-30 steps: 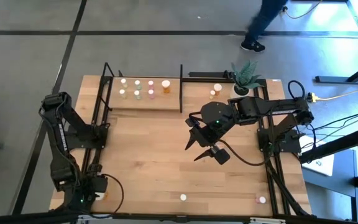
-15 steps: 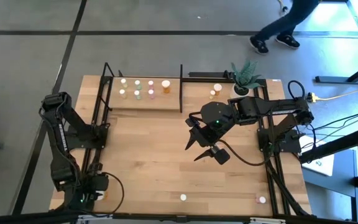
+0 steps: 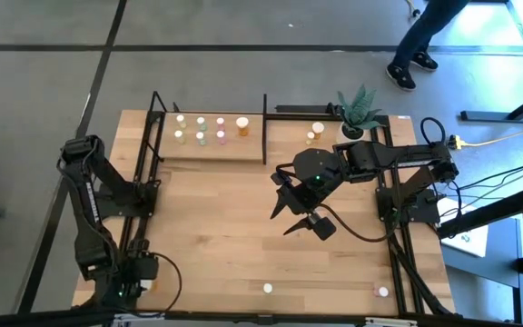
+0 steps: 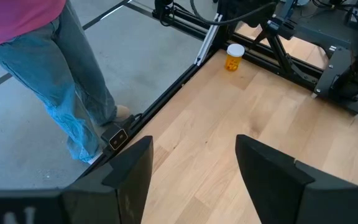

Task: Pick and place medicine bottles onto shelf by color
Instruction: Put the bottom orange pill bottle on the shelf and align it with the other orange pill bottle

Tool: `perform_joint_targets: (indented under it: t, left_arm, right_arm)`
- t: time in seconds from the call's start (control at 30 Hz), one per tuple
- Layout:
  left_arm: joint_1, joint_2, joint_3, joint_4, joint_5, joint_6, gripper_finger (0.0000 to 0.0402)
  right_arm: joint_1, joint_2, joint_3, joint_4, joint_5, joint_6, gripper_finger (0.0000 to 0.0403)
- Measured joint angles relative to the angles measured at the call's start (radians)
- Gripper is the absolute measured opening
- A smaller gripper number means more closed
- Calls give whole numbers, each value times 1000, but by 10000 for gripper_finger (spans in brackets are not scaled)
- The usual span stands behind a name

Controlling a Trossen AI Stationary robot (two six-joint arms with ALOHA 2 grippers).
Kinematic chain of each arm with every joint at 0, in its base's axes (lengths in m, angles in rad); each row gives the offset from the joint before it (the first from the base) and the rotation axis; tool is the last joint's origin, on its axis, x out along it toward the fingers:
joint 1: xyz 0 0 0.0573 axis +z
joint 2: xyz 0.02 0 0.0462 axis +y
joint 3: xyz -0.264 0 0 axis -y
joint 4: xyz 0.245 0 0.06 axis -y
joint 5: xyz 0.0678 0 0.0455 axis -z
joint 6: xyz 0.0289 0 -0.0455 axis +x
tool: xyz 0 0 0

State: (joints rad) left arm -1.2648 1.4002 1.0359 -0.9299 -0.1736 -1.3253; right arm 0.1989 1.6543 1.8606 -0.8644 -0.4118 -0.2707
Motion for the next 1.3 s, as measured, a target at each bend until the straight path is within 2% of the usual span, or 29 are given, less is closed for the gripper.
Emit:
perform_joint_targets:
  t: [0.17,0.33,0.5,1.3]
  left_arm:
    - [8,62,-1,30,1,-8,323]
    - [9,101,-1,33,31,-10,349]
    - [9,116,-1,32,118,-79,353]
    - [10,298,-1,74,131,-90,353]
  right_arm:
    - [0,0,0,0,0,0,231]
    - [0,0,0,0,0,0,231]
    - [0,0,0,0,0,0,231]
    - [0,0,0,0,0,0,231]
